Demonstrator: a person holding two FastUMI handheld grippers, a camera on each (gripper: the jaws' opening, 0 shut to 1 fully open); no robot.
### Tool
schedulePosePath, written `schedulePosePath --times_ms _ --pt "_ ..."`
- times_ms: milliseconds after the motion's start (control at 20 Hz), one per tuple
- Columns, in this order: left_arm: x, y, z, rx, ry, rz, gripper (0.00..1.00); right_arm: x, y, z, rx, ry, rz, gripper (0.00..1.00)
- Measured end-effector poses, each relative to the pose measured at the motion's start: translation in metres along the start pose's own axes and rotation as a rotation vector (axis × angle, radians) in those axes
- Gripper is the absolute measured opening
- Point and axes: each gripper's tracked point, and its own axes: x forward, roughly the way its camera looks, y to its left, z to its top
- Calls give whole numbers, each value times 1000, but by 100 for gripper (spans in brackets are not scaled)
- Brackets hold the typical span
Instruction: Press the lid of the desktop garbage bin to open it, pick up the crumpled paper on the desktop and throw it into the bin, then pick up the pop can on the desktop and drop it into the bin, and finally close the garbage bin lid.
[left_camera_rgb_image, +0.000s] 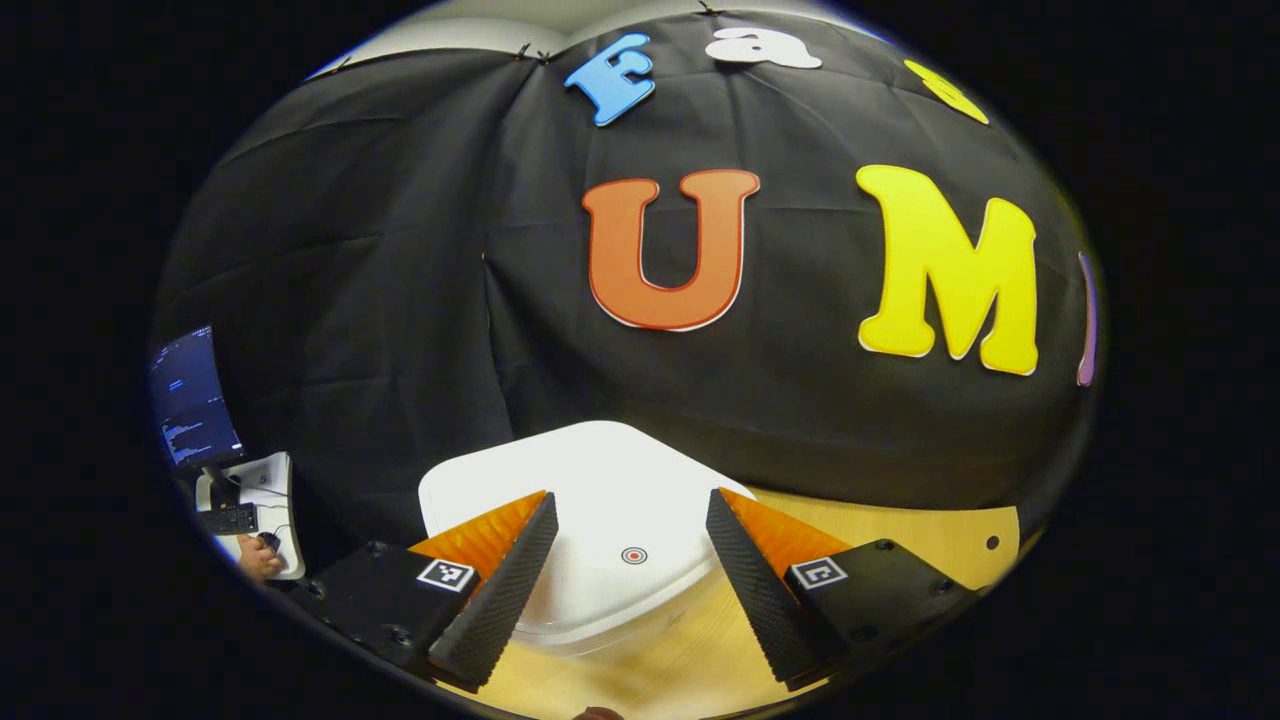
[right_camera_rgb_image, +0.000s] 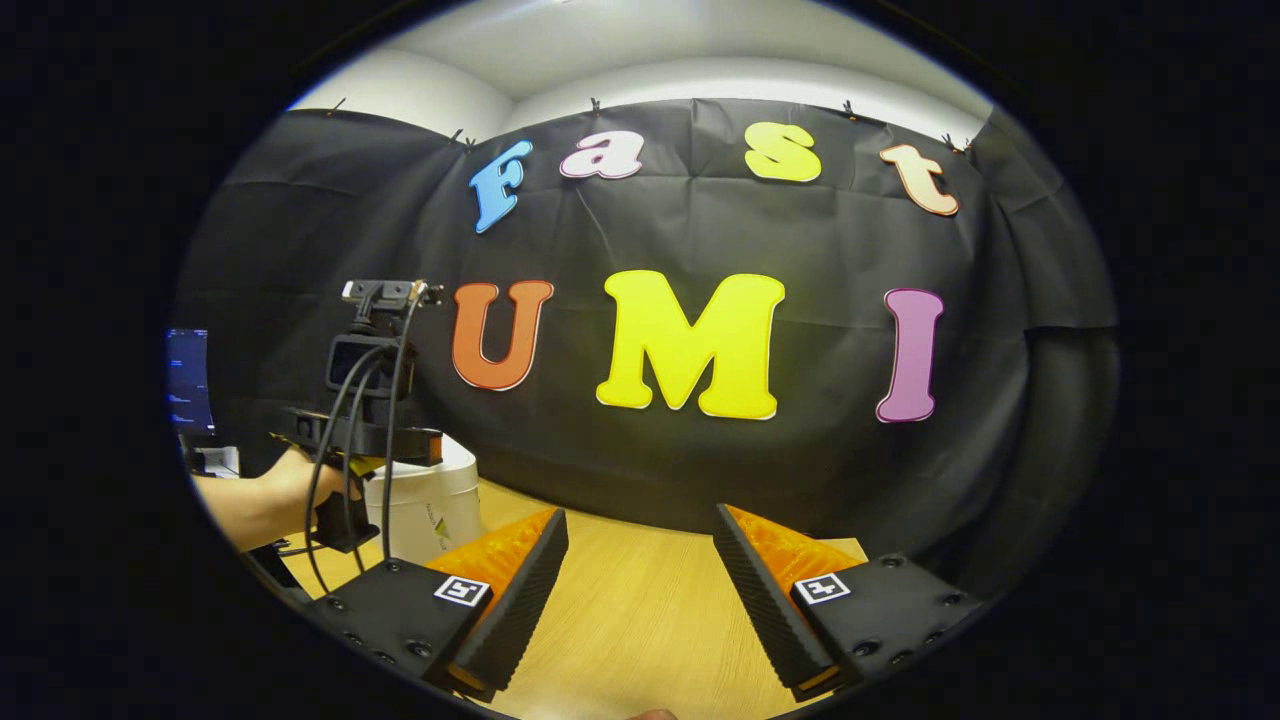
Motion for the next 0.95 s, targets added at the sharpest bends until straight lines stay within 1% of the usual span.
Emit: schedulePosePath --times_ms 150,250,350,500,750,950 --pt "-27 -12 3 -6 -86 -113 98 6 9 -1 -6 -1 -13 95" --pt "-44 -24 3 13 -132 -183 98 13 17 -2 -13 3 -21 95" --pt "-63 -26 0 37 -175 -224 98 18 25 -3 -14 3 -25 95" --pt "-83 -33 -2 33 -209 -292 98 25 32 -4 -26 0 -45 95" --pt "-101 -31 1 53 -251 -338 98 31 35 -8 -18 -12 -83 94" --pt "-108 -32 -8 42 -239 -368 98 32 31 -3 -14 -41 -129 95"
